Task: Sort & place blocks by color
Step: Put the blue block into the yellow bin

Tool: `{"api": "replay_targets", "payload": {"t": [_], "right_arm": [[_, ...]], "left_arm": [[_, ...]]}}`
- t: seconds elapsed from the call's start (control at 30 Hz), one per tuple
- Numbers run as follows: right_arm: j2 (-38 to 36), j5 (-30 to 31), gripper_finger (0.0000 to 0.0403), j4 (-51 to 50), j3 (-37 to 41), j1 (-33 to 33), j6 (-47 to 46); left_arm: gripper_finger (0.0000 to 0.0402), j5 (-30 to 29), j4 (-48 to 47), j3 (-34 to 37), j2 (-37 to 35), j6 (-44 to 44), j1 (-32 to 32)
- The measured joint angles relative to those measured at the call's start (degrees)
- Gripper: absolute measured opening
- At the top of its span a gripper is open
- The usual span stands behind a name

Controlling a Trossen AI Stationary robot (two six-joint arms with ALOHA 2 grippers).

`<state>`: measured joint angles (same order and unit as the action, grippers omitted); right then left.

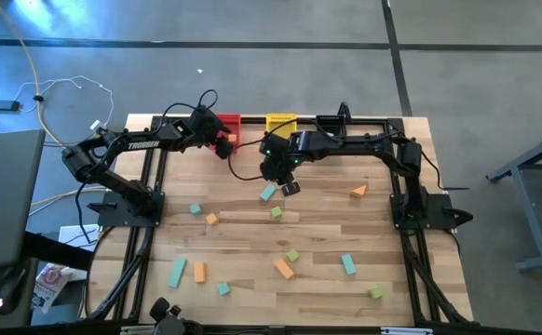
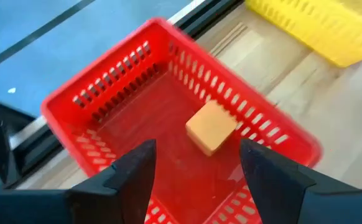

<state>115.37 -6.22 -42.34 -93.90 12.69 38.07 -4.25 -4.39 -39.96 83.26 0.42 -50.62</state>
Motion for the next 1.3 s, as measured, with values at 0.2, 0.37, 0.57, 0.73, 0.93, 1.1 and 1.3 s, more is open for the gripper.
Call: {"api": "replay_targets", "payload": {"t": [0.2, 0.37, 0.57, 0.73, 0.93, 1.1, 1.3], "right_arm": [[0.0, 0.0, 0.0192, 0.0, 0.0, 0.0, 0.7], [0.0, -1.6, 0.0212, -0.5, 0.0, 0.0, 6.0], [0.0, -6.6, 0.0211, -2.3, 0.0, 0.0, 12.4], [0.1, -7.8, 0.0211, -2.1, 0.0, 0.0, 14.9], [3.2, -7.8, 0.0211, 0.7, 0.0, 0.0, 14.9], [5.7, -7.5, 0.0211, 1.5, 0.0, 0.0, 14.9], [7.9, -7.3, 0.0210, 3.3, 0.0, 0.0, 14.5]], "left_arm": [[0.0218, 3.0, -8.6, -4.2, -1.4, 1.3, 1.7], [0.0218, 3.0, -15.8, -5.6, -5.2, -1.1, 4.3], [0.0218, 2.4, -22.0, -5.6, -13.3, -6.2, 7.8], [0.0218, 2.1, -25.5, -5.6, -19.5, -9.0, 11.3], [0.0218, 2.1, -26.2, -5.7, -23.5, -11.3, 15.6], [0.0218, 2.1, -26.2, -5.7, -24.7, -11.4, 18.2], [0.0218, 2.1, -26.3, -5.7, -24.7, -11.4, 19.7]]}}
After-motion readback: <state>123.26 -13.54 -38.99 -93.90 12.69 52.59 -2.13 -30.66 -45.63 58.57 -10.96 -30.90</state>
